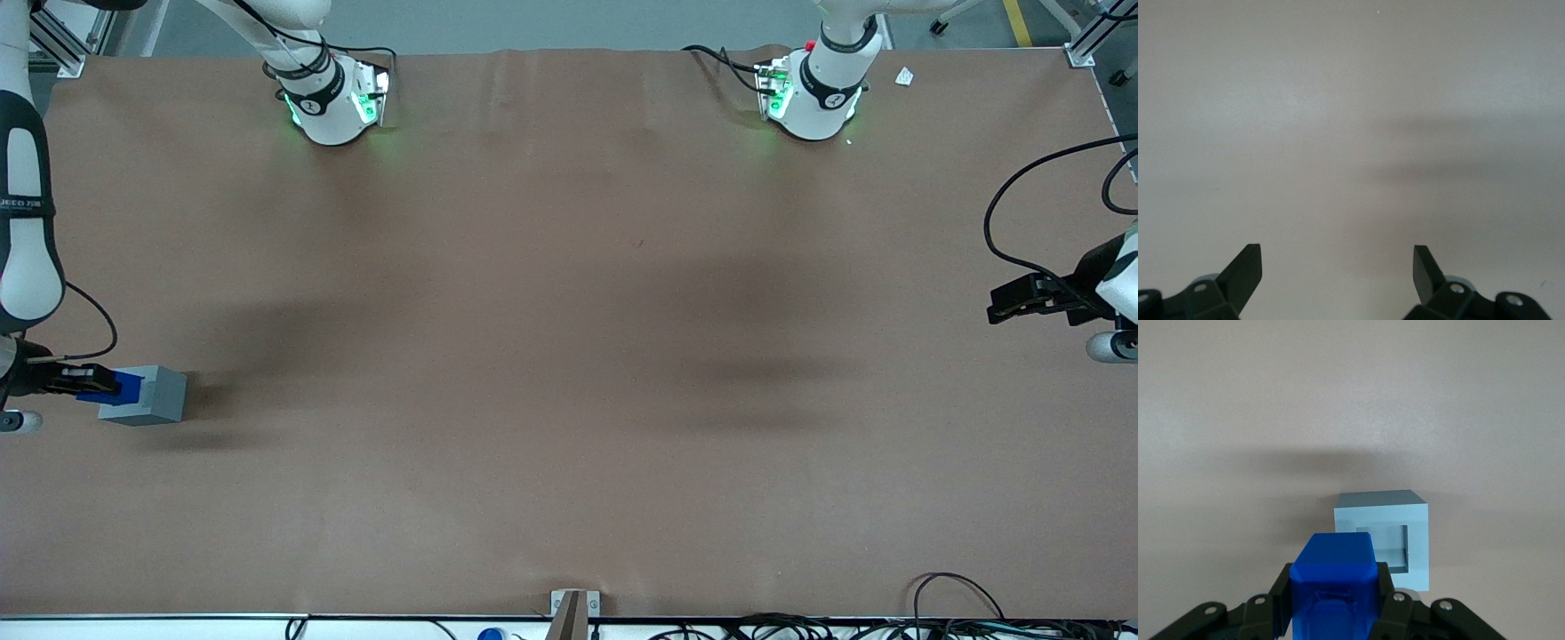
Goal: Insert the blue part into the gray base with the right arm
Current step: 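Lower the blue block into the gray base's opening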
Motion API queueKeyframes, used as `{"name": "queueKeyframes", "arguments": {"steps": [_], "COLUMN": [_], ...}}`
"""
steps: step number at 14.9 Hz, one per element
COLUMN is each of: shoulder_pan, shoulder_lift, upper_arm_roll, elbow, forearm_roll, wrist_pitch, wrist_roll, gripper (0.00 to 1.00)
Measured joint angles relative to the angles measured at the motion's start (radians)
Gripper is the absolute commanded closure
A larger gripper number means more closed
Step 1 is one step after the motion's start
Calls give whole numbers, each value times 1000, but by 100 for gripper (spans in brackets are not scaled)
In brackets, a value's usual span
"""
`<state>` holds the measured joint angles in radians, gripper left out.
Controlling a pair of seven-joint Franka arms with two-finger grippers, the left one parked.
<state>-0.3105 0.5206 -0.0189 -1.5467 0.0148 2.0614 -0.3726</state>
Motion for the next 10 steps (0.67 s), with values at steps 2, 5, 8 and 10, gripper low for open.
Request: {"name": "queueKeyframes", "arguments": {"steps": [2, 5, 8, 10], "shoulder_pan": [-10, -28, -30, -30], "shoulder_lift": [5, 23, 36, 45], "upper_arm_roll": [0, 0, 0, 1], "elbow": [0, 0, 0, 0], "forearm_roll": [0, -13, -24, -25], "wrist_pitch": [0, 2, 4, 4], "wrist_roll": [0, -3, -3, -3], "gripper": [99, 99, 99, 99]}}
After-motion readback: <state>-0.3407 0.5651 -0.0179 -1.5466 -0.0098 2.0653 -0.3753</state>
